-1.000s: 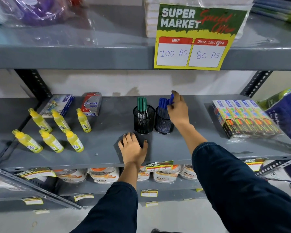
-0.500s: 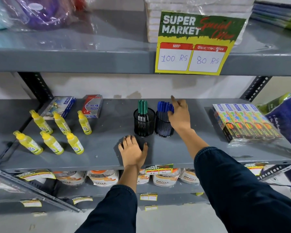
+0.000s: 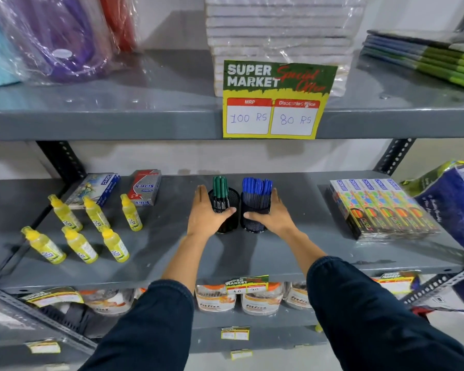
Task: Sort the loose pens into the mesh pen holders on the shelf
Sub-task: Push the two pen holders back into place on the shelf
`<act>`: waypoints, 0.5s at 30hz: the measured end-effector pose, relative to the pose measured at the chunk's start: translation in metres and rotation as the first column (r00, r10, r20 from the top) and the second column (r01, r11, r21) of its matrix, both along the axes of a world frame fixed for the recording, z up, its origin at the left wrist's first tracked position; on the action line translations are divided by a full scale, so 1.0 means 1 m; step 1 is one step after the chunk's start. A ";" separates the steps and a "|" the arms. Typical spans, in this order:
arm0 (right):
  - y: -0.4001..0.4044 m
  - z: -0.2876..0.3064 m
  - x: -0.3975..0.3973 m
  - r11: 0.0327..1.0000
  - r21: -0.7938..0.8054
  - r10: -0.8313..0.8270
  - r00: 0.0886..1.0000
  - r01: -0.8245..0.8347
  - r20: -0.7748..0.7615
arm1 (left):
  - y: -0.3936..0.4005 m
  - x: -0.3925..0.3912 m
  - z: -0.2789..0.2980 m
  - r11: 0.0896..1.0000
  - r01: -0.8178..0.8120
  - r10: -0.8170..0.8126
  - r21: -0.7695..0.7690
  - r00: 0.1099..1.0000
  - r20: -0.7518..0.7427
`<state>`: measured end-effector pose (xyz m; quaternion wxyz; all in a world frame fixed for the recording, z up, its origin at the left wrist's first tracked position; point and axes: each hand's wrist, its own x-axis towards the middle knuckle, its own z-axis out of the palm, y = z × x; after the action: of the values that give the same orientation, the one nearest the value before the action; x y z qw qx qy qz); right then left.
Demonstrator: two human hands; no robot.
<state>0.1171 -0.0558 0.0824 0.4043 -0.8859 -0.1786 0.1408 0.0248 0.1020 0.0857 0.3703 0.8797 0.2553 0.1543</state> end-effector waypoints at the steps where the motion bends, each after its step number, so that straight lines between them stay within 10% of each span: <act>1: 0.000 -0.001 0.002 1.000 0.010 -0.004 1.000 0.004 0.000 | 0.002 0.003 0.004 0.999 0.039 -0.039 -0.007 0.997 -0.064; 15: -0.018 0.004 -0.010 0.998 0.042 0.041 0.997 -0.044 0.071 | 0.000 -0.004 0.016 0.991 0.120 -0.109 0.059 0.979 -0.173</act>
<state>0.1070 -0.0740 0.0863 0.4138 -0.8774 -0.2143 0.1144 0.0212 0.1017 0.1014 0.3249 0.9152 0.2292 0.0661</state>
